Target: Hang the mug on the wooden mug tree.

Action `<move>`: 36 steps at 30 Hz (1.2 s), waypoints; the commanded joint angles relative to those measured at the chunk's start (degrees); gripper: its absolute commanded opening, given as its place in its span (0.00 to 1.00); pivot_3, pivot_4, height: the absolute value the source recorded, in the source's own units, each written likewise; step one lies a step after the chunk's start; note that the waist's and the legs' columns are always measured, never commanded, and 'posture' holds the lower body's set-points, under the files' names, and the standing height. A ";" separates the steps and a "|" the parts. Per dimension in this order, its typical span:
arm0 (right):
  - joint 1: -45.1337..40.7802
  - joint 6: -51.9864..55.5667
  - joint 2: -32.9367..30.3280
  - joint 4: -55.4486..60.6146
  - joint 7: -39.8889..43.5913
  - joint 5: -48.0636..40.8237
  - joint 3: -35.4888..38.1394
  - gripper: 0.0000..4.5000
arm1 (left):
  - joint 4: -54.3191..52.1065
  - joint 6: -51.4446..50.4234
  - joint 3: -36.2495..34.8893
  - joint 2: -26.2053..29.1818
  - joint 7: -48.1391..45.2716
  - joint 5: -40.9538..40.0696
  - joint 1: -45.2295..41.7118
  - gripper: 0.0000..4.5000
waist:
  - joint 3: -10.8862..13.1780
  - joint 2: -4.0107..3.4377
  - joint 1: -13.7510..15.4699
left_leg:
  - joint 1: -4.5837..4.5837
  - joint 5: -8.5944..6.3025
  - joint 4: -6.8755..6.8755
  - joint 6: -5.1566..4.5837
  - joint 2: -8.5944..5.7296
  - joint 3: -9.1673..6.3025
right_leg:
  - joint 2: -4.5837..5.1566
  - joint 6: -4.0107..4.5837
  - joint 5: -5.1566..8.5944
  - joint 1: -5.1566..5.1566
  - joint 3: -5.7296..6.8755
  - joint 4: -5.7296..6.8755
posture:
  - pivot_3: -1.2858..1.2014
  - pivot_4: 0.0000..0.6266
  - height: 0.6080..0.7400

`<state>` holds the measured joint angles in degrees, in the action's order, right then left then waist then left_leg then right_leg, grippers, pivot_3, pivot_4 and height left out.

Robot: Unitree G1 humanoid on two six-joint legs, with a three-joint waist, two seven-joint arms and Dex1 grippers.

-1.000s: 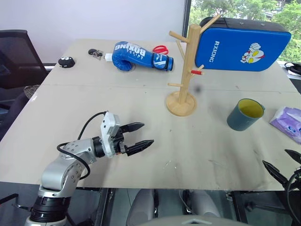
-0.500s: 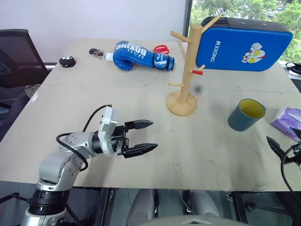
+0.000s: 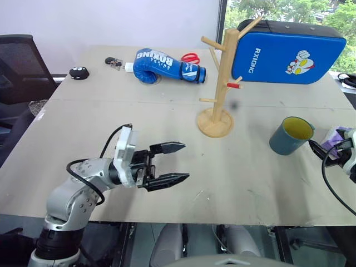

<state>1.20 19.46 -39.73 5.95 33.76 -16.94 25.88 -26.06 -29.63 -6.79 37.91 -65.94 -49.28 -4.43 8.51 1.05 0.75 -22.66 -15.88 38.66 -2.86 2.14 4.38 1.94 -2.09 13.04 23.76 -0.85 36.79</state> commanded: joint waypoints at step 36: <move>-6.83 10.09 0.60 1.55 -3.35 0.57 -8.30 0.81 | -0.33 3.62 0.19 -0.02 4.06 4.67 -2.49 1.00 | 0.01 -0.03 -0.11 | -0.03 0.00 0.00 0.01 0.01 0.03 | -0.03 -0.02 -0.01 0.02 -0.03 -0.02 | 0.52 0.24 1.00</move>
<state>-4.74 30.84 -39.05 6.68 30.84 -16.41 16.43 -25.26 -27.12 -5.78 37.85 -62.02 -44.44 -6.80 8.52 1.01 0.64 -22.70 -15.87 38.66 -2.85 2.15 4.43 1.91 -2.12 13.03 23.77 -0.90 36.77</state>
